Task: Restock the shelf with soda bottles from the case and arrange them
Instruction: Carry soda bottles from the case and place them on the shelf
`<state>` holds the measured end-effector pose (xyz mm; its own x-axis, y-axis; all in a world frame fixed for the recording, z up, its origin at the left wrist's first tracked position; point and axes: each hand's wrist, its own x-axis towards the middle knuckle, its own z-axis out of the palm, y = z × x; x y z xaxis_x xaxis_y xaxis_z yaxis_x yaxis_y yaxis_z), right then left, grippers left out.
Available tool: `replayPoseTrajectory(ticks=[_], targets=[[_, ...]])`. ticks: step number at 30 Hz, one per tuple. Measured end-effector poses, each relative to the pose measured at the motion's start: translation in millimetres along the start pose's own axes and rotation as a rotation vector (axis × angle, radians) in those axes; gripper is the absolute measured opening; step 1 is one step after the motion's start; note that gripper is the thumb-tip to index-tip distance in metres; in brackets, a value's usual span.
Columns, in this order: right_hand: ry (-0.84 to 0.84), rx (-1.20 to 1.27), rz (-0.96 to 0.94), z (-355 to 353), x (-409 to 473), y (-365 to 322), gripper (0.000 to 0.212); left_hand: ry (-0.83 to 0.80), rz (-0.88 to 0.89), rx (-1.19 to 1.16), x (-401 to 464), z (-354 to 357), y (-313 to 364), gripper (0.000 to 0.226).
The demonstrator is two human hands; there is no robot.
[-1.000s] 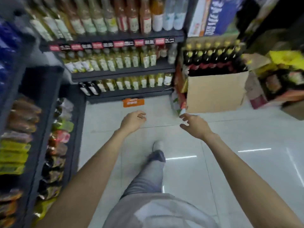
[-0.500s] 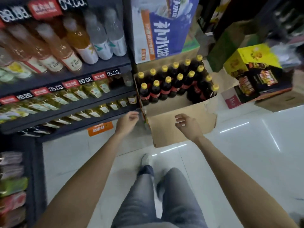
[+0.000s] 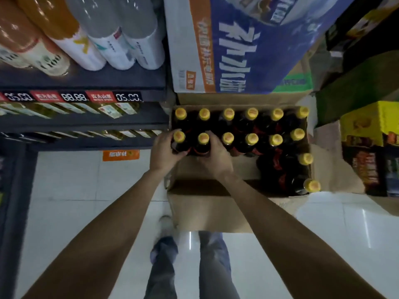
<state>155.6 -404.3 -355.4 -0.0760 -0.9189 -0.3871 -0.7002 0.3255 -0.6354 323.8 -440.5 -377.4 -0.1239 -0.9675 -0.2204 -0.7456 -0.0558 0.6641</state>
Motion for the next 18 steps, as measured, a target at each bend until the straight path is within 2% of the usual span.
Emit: replayPoseTrajectory(ticks=[4, 8, 11, 13, 18], targets=[[0.070, -0.179, -0.018, 15.1, 12.0, 1.9, 0.069, 0.162, 0.114, 0.171, -1.1, 9.2, -0.3, 0.064], [0.136, -0.191, -0.096, 12.5, -2.8, -1.2, 0.065, 0.199, 0.136, 0.253, -13.2, 0.1, 1.6, 0.063], [0.272, -0.121, -0.186, -2.3, -30.9, -13.0, 0.061, 0.209, 0.175, 0.116, -37.8, -21.0, 14.1, 0.062], [0.351, -0.095, -0.299, -18.9, -52.1, -27.1, 0.063, 0.259, 0.132, -0.040, -63.9, -43.3, 29.9, 0.063], [0.289, -0.048, -0.503, -65.9, -116.2, -91.7, 0.066, 0.474, -0.035, -0.446, -158.8, -123.1, 61.9, 0.064]])
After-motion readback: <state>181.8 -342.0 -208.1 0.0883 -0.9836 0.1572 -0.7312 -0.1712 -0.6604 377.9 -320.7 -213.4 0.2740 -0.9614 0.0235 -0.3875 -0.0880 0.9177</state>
